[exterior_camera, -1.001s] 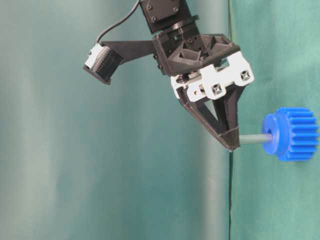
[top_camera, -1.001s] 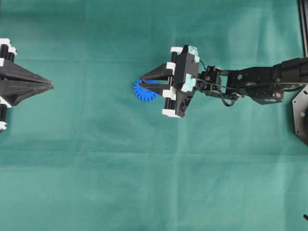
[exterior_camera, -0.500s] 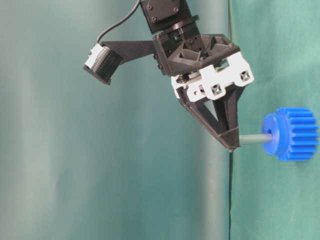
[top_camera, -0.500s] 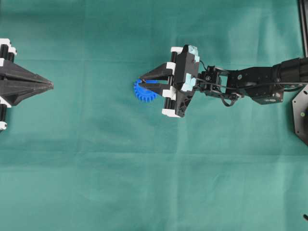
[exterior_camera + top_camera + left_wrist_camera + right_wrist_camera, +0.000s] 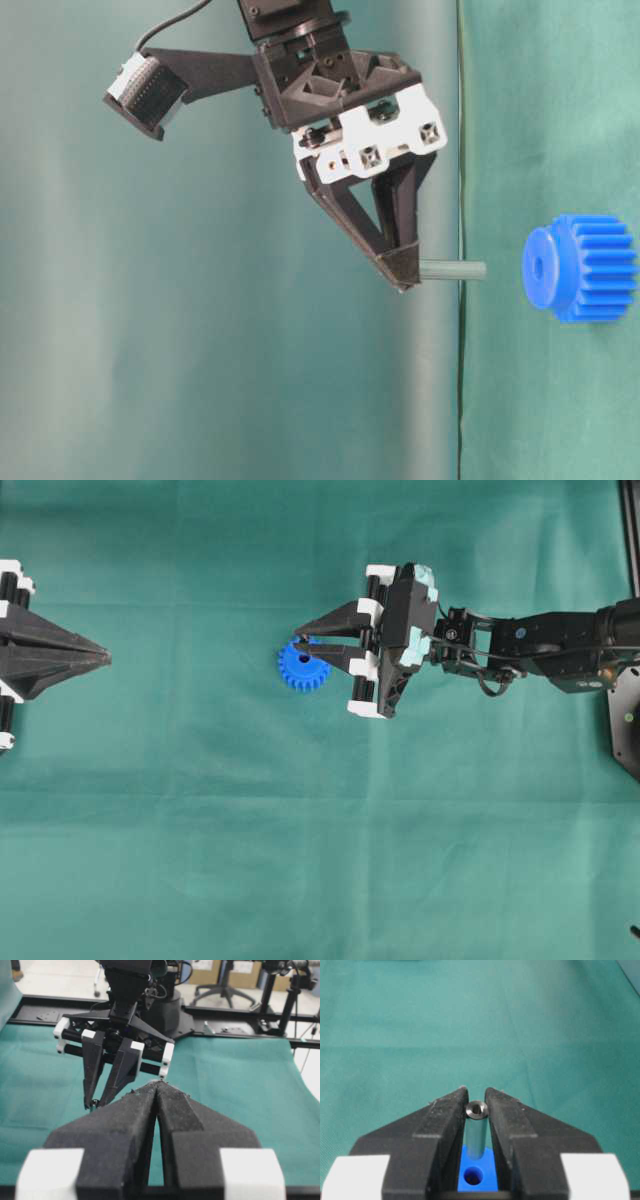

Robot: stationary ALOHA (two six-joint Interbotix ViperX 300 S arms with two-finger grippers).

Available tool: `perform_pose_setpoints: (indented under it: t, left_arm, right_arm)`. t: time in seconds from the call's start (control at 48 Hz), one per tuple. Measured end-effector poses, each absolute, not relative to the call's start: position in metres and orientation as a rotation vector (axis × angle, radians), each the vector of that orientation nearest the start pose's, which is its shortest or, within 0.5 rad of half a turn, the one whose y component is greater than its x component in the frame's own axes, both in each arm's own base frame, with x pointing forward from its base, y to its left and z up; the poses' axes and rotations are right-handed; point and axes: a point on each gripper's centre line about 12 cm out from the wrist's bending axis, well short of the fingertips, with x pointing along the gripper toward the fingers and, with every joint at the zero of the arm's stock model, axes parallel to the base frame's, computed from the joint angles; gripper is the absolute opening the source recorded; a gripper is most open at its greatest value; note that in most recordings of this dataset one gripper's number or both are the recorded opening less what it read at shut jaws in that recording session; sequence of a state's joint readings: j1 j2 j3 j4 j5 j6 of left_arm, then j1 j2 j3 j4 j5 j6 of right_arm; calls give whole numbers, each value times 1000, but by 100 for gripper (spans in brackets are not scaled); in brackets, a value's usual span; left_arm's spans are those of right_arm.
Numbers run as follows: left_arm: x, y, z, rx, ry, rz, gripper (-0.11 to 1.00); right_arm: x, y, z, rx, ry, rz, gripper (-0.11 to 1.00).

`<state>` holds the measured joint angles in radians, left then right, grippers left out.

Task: Insert the shaft placed at a random location into the center hole of the small gear at another random location.
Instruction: 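Align and lower the shaft into the gear's center hole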

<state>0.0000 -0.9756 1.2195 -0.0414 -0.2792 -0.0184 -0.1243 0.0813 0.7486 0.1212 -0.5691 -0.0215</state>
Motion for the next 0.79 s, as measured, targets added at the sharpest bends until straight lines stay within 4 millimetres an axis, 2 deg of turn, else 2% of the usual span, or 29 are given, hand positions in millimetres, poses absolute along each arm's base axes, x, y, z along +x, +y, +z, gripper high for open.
perform_pose_setpoints:
  t: [0.146,0.5,0.792]
  left_arm:
    - [194,1,276,-57,-34,10,-1]
    - [194,1,276,-58,-35,10,-1]
    - [194,1,276,-57,-34,10,-1]
  right_arm:
    - [396,-57,166,88,264,-198,29]
    - [403,-60,131,113,343,-223,29]
    - [402,-61,128,125,350,-235,29]
